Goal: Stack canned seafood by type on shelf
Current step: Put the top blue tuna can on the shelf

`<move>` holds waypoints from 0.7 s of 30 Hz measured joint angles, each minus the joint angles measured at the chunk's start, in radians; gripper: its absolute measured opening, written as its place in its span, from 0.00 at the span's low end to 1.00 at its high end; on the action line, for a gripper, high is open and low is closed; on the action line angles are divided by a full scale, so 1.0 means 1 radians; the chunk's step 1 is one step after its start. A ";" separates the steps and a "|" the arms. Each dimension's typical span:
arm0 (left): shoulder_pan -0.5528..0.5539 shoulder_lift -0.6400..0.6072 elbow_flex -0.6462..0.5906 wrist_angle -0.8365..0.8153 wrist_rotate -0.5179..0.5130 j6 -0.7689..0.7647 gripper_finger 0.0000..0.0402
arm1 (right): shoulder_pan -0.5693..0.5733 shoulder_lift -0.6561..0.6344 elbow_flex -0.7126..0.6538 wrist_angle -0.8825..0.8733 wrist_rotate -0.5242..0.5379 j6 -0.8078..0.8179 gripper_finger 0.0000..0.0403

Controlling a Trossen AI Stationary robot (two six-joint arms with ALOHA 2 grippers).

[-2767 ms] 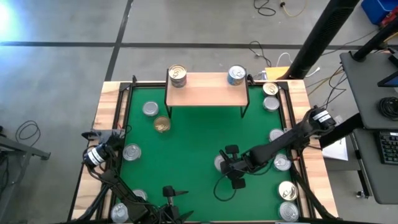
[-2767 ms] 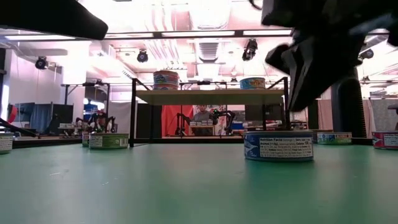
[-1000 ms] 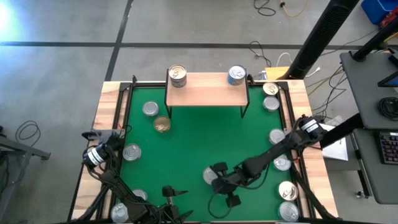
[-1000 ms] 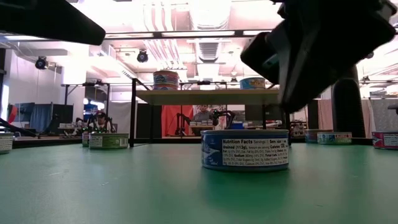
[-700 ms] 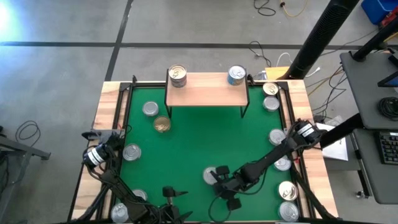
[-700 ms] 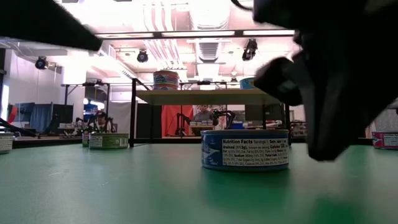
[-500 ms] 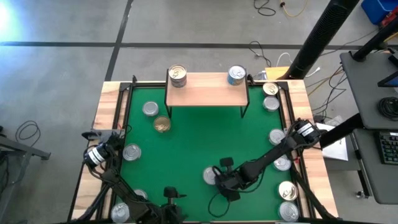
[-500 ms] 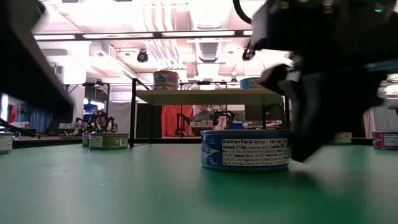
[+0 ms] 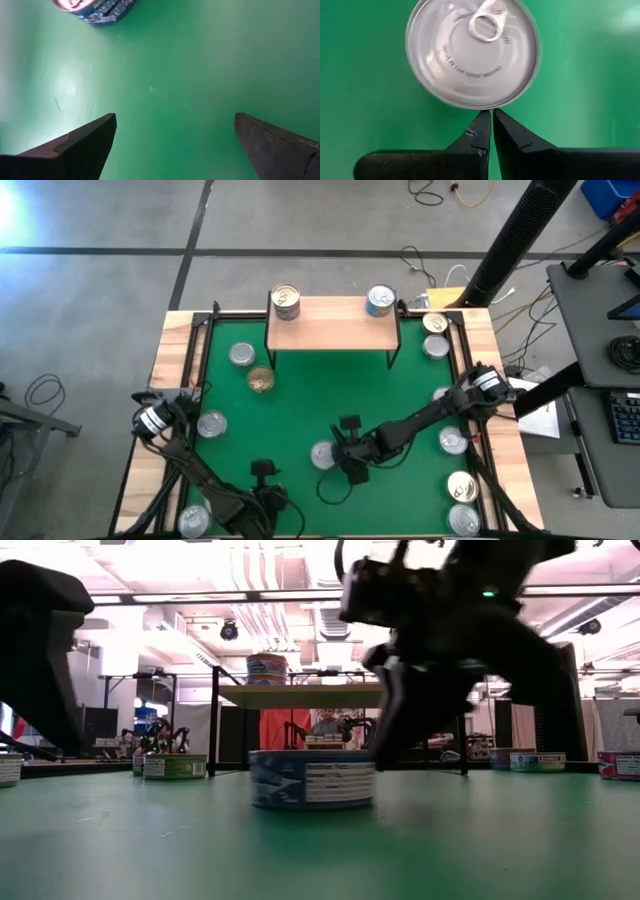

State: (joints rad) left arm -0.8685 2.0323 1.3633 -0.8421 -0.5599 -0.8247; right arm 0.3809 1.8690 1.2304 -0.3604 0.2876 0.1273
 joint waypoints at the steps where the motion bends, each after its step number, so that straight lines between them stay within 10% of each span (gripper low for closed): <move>1: 0.002 -0.006 0.000 -0.006 0.014 0.006 0.97 | -0.009 0.000 0.000 0.023 -0.003 -0.015 0.03; 21: 0.132 -0.238 -0.307 0.025 0.186 0.089 0.89 | -0.038 0.149 0.109 0.194 -0.169 -0.128 0.03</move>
State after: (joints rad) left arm -0.7361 1.7940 1.0563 -0.8171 -0.3737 -0.7359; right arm 0.3430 2.0182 1.3391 -0.1659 0.1187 -0.0006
